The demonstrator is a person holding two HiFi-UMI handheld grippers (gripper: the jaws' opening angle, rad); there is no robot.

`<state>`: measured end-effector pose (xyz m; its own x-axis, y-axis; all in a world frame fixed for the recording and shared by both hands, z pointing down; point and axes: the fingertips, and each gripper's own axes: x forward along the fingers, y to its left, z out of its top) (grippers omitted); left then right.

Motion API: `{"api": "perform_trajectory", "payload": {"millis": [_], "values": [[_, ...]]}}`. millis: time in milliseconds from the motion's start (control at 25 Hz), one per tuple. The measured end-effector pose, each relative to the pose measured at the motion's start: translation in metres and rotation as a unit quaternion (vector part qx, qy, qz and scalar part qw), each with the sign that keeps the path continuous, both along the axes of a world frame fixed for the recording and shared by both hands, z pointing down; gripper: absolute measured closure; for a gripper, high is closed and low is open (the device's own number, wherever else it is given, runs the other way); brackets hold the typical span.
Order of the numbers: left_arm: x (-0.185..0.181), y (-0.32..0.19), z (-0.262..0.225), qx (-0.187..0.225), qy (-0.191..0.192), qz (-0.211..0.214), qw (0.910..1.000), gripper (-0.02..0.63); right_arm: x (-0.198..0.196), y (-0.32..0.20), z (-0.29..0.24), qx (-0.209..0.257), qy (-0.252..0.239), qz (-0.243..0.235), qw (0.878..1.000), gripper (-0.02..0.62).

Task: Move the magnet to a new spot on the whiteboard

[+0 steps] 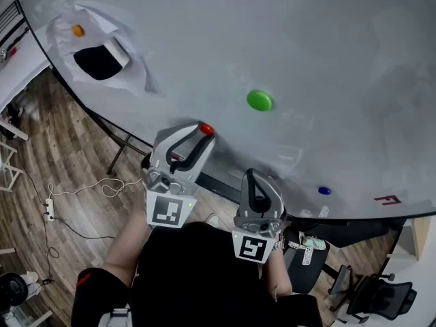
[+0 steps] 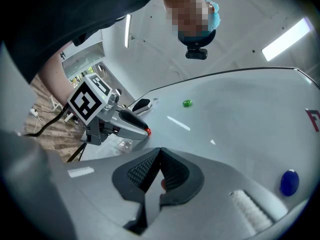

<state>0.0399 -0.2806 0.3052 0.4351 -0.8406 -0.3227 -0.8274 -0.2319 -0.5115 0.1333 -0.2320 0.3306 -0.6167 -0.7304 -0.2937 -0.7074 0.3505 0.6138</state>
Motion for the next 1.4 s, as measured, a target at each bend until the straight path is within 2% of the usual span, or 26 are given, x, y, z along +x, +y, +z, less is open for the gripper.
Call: {"api": "perform_trajectory", "payload": {"millis": [760,1400], "values": [[-0.003,0.023,0.004,0.002,0.0,0.053,0.9986,0.476,-0.012,0.022,0.001,0.002,0.008,0.045,0.999,0.594],[-0.028,0.055,0.012,-0.004,-0.007,0.115,0.9933,0.476,-0.025,0.051,-0.001,0.007,-0.006,0.128,0.992,0.594]]}}
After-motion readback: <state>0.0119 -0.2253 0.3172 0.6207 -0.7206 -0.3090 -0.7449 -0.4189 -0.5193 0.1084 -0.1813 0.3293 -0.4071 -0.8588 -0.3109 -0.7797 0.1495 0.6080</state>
